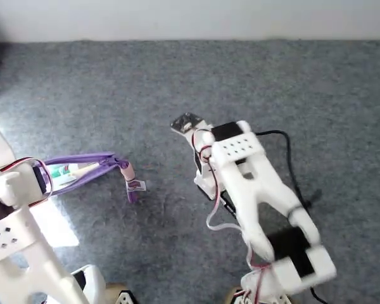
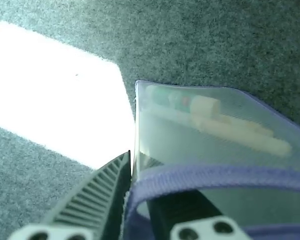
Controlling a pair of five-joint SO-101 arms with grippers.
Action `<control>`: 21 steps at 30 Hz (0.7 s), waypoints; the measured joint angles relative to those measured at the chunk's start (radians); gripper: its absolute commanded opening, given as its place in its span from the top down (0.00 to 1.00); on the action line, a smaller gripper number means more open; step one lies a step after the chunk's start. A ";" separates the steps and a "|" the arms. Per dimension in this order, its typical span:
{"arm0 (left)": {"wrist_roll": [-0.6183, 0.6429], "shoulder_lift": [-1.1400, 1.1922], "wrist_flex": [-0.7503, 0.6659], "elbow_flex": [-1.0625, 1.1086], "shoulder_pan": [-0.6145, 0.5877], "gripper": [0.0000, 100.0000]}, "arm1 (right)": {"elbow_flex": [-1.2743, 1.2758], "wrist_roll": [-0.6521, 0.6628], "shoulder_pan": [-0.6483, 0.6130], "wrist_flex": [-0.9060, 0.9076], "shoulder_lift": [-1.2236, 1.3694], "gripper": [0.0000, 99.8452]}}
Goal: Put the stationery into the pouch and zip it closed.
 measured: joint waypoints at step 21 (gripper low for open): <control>0.000 0.000 0.000 0.000 0.000 0.99 | -0.238 -0.287 -0.486 -0.195 -0.740 0.99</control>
